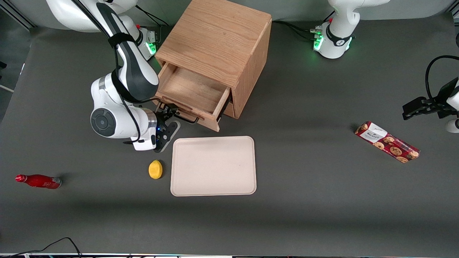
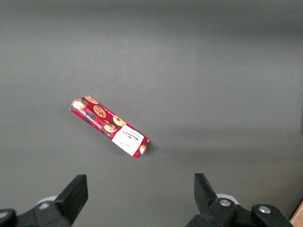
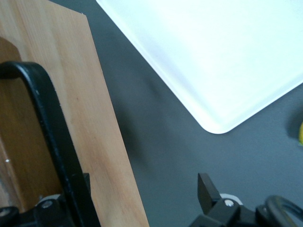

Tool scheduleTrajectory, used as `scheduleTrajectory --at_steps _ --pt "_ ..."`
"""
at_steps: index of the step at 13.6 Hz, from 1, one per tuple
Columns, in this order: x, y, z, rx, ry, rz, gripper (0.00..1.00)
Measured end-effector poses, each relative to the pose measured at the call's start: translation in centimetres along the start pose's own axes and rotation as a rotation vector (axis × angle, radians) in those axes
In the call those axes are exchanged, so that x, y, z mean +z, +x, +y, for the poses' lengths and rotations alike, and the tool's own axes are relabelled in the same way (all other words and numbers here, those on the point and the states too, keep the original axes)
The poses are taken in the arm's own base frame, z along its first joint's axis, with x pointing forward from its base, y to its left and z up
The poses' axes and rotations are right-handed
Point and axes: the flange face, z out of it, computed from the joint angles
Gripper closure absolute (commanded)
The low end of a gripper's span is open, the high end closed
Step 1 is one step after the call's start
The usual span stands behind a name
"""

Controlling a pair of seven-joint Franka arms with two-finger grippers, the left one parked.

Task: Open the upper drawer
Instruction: 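Pull the handle with the right gripper, sliding the drawer out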

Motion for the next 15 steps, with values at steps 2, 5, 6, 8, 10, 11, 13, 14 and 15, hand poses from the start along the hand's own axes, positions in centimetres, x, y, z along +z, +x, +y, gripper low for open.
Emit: scheduleTrajectory --at_steps 2,5,6,8,10,11,13,14,15 --pt "-0.6 -0.1 1.0 -0.009 -0.005 0.010 0.00" --pt "-1.3 -0.5 2.9 -0.017 -0.008 0.027 0.00" --pt "-1.5 -0.5 3.4 -0.022 -0.010 0.033 0.00" --pt "-2.2 -0.6 4.3 -0.035 -0.015 0.046 0.00" --pt "-2.5 -0.7 5.2 -0.041 -0.017 0.055 0.00" --pt "-2.7 -0.9 5.7 -0.040 -0.018 0.058 0.00" --pt "-3.0 -1.1 6.5 -0.046 -0.020 0.066 0.00" --pt "-3.2 -1.2 6.9 -0.053 -0.023 0.069 0.00" --pt "-3.3 -1.3 7.4 -0.053 -0.028 0.069 0.00"
